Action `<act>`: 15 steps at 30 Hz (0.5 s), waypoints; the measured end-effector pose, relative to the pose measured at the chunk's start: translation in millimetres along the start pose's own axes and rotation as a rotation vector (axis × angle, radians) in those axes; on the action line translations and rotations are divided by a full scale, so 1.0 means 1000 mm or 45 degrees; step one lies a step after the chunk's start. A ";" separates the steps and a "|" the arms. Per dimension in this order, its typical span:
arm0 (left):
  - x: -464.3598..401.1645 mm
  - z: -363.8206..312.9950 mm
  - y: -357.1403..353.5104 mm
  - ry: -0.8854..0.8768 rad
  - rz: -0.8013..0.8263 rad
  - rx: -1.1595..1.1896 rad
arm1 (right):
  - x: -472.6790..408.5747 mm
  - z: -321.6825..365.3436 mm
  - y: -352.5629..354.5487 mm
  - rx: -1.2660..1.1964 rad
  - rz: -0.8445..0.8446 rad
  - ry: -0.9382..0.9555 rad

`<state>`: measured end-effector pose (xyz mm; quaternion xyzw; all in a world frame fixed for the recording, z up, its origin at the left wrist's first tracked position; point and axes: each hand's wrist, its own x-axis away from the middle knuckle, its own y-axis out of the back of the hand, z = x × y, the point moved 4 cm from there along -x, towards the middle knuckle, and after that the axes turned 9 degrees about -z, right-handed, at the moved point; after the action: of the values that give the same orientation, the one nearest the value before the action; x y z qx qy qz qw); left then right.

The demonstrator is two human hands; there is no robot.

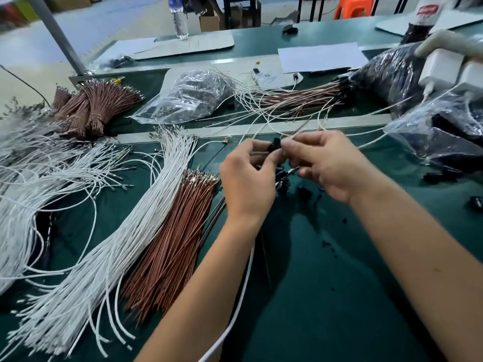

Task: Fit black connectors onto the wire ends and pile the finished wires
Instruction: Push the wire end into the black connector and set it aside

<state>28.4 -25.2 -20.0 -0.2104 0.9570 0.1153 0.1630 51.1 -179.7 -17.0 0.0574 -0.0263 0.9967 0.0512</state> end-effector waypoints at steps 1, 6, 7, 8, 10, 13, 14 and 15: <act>0.002 0.002 -0.003 0.026 0.026 0.018 | 0.003 -0.006 -0.001 -0.071 -0.033 -0.020; -0.003 0.011 -0.003 0.244 0.131 0.168 | 0.007 -0.012 0.009 -0.200 -0.155 0.043; -0.006 0.012 -0.001 0.298 0.162 0.203 | 0.008 -0.011 0.012 -0.238 -0.163 0.075; -0.009 0.013 0.002 0.357 0.209 0.247 | 0.008 -0.008 0.014 -0.287 -0.168 0.106; -0.013 0.015 0.006 0.456 0.327 0.321 | 0.009 -0.003 0.019 -0.369 -0.179 0.187; -0.014 0.016 0.010 0.484 0.432 0.355 | 0.012 0.002 0.024 -0.430 -0.183 0.322; -0.014 0.016 0.010 0.480 0.445 0.354 | 0.013 0.004 0.024 -0.425 -0.189 0.364; -0.014 0.016 0.010 0.482 0.461 0.357 | 0.014 0.005 0.024 -0.405 -0.201 0.407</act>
<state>40.2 -7.1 -28.0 -0.0297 0.9990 -0.0320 -0.0139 35.7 -202.5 -11.9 -0.1082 -0.1700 0.9693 0.1409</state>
